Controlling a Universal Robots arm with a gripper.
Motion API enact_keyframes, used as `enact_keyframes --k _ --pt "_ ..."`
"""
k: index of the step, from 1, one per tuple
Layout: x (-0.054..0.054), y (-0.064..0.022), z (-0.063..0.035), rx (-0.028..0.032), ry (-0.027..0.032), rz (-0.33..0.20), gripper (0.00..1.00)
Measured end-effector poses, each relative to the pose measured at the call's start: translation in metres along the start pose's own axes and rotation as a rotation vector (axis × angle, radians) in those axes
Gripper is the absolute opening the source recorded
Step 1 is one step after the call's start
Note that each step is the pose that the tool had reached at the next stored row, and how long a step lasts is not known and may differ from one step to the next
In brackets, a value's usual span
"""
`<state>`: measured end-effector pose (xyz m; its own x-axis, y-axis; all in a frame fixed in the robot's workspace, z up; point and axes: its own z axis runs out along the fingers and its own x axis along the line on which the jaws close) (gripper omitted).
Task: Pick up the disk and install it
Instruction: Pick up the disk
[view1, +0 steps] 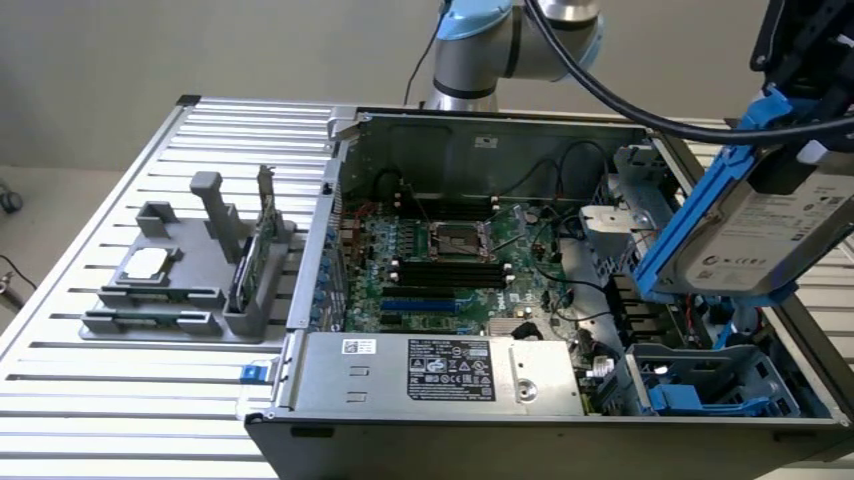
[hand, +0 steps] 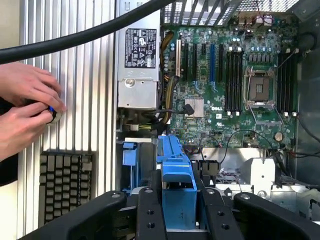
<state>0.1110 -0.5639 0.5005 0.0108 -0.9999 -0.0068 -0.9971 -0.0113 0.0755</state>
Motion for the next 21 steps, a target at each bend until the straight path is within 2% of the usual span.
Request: enact_keyframes --k 3,9,12,21 --pt "0.008 -0.0028 0.0016 0.0059 -0.0002 0.0 0.33" --pt "0.025 -0.0051 0.0066 0.022 -0.0008 0.0 0.33" --pt "0.03 -0.0057 0.012 0.0239 -0.0008 0.0 0.33" --pt "0.03 -0.0083 0.028 0.0241 -0.0005 0.0 0.33"
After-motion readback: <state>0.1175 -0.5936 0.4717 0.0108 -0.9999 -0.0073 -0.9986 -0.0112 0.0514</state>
